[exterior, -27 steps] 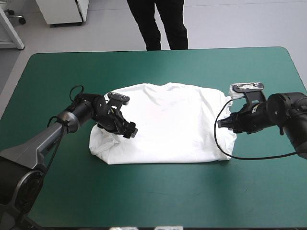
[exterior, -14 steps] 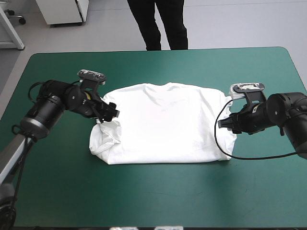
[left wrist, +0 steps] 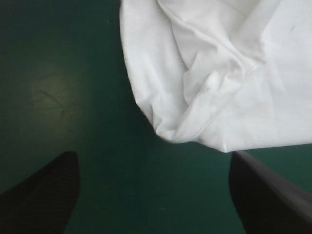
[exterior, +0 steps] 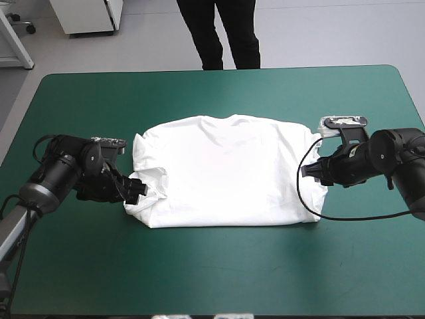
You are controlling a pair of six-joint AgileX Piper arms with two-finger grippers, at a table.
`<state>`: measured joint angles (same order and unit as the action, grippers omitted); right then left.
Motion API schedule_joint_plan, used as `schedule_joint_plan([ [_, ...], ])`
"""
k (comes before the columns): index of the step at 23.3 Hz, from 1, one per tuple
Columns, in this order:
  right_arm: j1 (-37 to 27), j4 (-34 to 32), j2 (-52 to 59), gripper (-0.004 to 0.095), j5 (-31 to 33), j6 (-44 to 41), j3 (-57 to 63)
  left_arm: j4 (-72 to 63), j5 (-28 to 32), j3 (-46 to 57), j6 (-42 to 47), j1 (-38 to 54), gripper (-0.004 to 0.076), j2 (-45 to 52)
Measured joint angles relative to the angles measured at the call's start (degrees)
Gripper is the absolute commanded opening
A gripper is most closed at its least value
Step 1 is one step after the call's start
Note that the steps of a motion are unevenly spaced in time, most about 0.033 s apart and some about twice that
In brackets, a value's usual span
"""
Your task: Fold the cloth
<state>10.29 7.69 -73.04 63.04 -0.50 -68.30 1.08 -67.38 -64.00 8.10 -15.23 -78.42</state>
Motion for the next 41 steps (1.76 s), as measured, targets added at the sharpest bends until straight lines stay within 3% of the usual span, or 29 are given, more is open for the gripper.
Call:
schedule_joint_plan([
  [6, 0.0, 0.0, 0.0, 0.0459, 0.5, 0.0, 0.0, -3.8, 11.7, 11.5, 0.6, 0.0, 0.0594, -0.5],
  [12, 0.0, 0.0, 0.0, 0.0459, 0.6, 0.0, 0.0, -3.8, 17.1, 14.7, 1.0, 0.0, 0.0489, -4.1],
  [15, 0.0, 0.0, 0.0, 0.0459, 0.6, 0.0, 0.0, -3.8, 18.1, 14.9, 1.1, -0.1, 0.0443, -6.1],
  [20, 0.0, 0.0, 0.0, 0.0459, 0.7, 0.0, 0.0, -3.4, 17.5, 14.4, 1.3, -0.1, 0.0435, -7.6],
  [22, 0.0, 0.0, 0.0, 0.0459, 0.9, 0.0, 0.0, -3.4, 17.1, 14.1, 1.3, -0.1, 0.0314, -8.1],
  [24, 0.0, 0.0, 0.0, 0.0462, 1.7, -0.3, 0.0, -3.4, 17.3, 14.0, 1.3, -0.1, 0.0022, -8.2],
  [25, 0.0, 0.0, 0.0, 0.0461, 2.3, -0.4, 0.0, -3.6, 17.5, 14.0, 1.3, -0.1, -0.0004, -8.3],
  [30, 0.0, 0.0, 0.0, 0.0472, 3.3, -1.5, 0.0, -5.6, 18.0, 13.9, 0.4, -0.1, -0.0007, -8.4],
  [33, 0.0, 0.0, 0.1, 0.0547, 2.8, -2.2, 2.1, -5.6, 18.2, 13.9, 0.4, -0.1, -0.0007, -8.5],
  [41, 0.0, 0.0, -3.1, 0.0546, -5.8, -2.4, 13.2, -5.6, 18.2, 13.9, 0.1, -0.1, -0.0007, -8.5],
])
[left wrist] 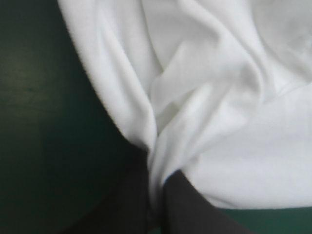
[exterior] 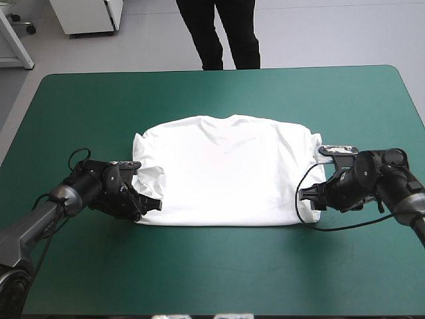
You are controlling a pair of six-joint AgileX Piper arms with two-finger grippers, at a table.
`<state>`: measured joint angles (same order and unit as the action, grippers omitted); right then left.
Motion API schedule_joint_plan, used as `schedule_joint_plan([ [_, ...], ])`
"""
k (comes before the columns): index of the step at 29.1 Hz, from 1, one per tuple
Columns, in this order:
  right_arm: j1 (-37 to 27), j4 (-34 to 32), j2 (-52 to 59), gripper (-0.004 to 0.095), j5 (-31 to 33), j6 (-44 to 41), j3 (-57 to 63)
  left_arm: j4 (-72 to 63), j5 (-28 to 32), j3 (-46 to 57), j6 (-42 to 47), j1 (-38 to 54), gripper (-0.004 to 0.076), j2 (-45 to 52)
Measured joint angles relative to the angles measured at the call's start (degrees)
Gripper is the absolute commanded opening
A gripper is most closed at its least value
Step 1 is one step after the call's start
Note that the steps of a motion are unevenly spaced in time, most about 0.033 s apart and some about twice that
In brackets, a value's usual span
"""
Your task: Fold the cloth
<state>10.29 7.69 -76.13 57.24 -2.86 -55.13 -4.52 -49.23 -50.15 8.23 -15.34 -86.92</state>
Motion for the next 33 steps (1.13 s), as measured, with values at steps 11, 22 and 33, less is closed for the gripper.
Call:
schedule_joint_plan([
  [11, 0.0, 1.3, -7.7, 0.054, -4.4, 0.5, 1.6, 0.0, 0.0, 0.0, -0.5, 0.0, -0.0007, 0.0],
  [22, 0.0, 5.0, -13.2, 0.041, -4.4, 2.3, 1.0, -0.1, 0.1, 0.0, -0.9, 0.0, -0.0007, 0.0],
  [33, -0.1, 10.1, -12.9, -0.0017, -4.1, 4.5, 1.4, 0.1, -2.2, -2.2, -1.0, 0.0, -0.0007, -0.3],
])
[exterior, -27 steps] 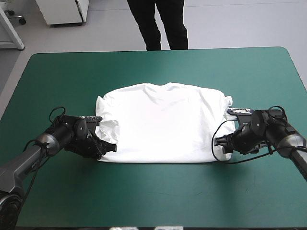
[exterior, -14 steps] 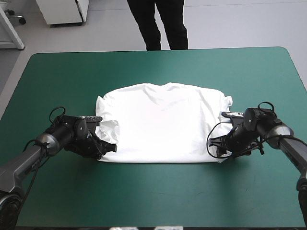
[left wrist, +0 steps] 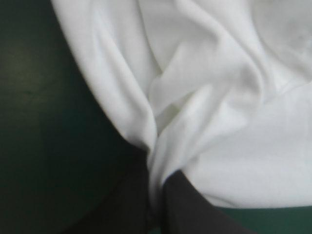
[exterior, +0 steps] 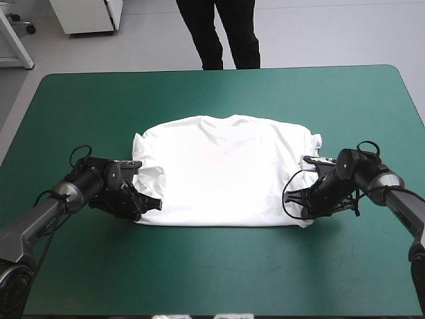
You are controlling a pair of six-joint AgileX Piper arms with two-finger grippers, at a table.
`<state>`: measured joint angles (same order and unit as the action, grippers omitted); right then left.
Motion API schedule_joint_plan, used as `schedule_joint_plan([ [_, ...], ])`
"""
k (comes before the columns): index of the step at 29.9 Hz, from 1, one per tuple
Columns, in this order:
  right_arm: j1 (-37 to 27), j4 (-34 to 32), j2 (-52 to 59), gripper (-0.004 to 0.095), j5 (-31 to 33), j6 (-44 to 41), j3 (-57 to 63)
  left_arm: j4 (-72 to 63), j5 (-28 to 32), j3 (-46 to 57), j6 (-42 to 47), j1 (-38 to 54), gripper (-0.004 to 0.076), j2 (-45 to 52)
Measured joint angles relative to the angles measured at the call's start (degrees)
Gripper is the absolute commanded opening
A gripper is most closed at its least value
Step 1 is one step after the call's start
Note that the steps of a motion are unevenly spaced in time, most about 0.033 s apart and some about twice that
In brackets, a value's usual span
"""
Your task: Fold the cloth
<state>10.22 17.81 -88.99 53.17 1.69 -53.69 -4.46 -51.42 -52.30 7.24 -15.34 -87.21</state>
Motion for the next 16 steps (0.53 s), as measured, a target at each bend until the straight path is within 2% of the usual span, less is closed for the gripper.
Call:
schedule_joint_plan([
  [7, 0.0, -1.7, 6.3, -0.0017, 1.2, -1.7, -1.4, 1.3, -1.9, -6.3, -0.1, 0.1, -0.0007, 0.8],
  [13, 0.0, -4.7, 11.3, -0.0017, 2.3, -4.1, -6.3, 1.5, -5.7, -13.7, -1.0, 0.1, -0.0009, 1.7],
  [16, 0.0, -6.7, 11.8, -0.0017, 2.5, -5.6, -9.8, 1.6, -5.6, -17.1, -1.2, 0.1, -0.0009, 1.8],
])
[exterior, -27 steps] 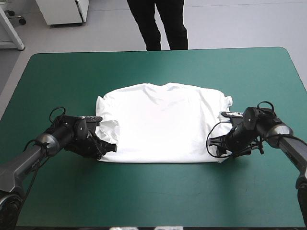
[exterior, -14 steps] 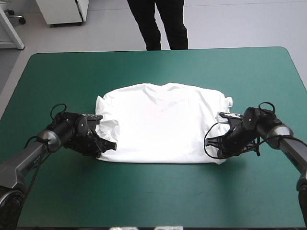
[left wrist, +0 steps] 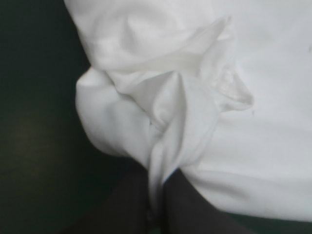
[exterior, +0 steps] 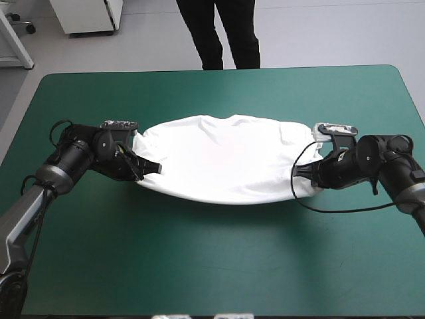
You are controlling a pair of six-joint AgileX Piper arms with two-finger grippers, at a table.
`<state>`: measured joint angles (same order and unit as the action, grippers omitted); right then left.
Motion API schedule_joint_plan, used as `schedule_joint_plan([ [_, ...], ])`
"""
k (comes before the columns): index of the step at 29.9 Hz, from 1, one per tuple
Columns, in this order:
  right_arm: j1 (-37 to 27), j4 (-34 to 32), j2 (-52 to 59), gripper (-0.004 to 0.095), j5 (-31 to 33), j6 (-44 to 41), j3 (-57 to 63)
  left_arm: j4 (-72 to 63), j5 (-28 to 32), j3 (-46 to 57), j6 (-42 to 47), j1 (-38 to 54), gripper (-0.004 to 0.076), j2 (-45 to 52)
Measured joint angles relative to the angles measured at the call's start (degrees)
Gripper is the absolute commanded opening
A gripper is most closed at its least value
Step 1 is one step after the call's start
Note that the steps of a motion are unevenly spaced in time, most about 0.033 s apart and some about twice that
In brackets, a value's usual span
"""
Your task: Fold the cloth
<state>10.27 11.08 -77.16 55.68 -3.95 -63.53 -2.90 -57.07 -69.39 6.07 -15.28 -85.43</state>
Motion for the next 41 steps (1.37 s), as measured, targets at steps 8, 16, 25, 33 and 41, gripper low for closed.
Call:
schedule_joint_plan([
  [8, 0.0, -2.9, -3.2, -0.0017, -4.6, -1.5, -7.9, 2.1, 8.2, -5.9, -0.2, 0.0, -0.0009, -1.7],
  [16, 0.0, -4.9, -13.4, -0.0017, -8.1, -4.7, -17.3, 8.2, 13.0, -13.5, 0.3, 0.0, -0.0009, -9.2],
  [25, 0.0, -9.8, -24.8, -0.0017, -8.3, -8.8, -28.6, 12.6, 15.6, -22.2, 2.9, 0.0, -0.0009, -19.4],
  [33, -2.3, -8.9, -32.2, -0.0017, -8.3, -11.3, -32.6, 12.8, 17.8, -27.4, 3.4, 0.0, -0.0009, -27.7],
  [41, -5.6, -2.7, -35.8, 0.0004, -8.4, -6.6, -33.0, 12.8, 21.3, -27.9, 4.1, 0.0, 0.0113, -32.4],
])
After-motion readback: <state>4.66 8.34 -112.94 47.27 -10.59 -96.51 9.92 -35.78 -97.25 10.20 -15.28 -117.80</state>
